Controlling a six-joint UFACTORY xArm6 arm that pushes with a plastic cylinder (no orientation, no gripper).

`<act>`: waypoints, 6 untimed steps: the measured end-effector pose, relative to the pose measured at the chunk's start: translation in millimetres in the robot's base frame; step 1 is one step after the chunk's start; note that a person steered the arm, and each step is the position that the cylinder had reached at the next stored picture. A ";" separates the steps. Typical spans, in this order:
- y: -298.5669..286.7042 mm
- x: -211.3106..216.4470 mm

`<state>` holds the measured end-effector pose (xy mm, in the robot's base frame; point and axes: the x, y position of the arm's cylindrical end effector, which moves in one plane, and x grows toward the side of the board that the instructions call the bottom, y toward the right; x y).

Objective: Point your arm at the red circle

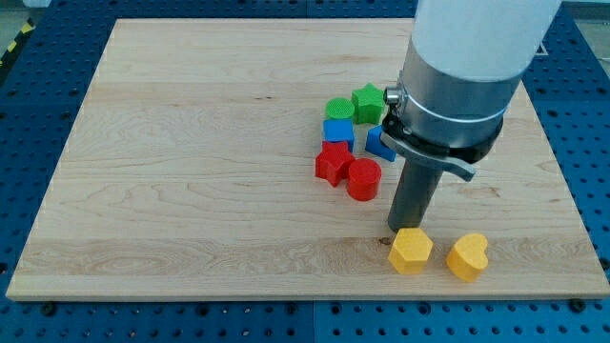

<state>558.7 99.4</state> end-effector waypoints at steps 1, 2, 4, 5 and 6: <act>0.0 6.1; 0.0 6.1; 0.2 -27.1; 0.2 -55.9; -4.3 -87.0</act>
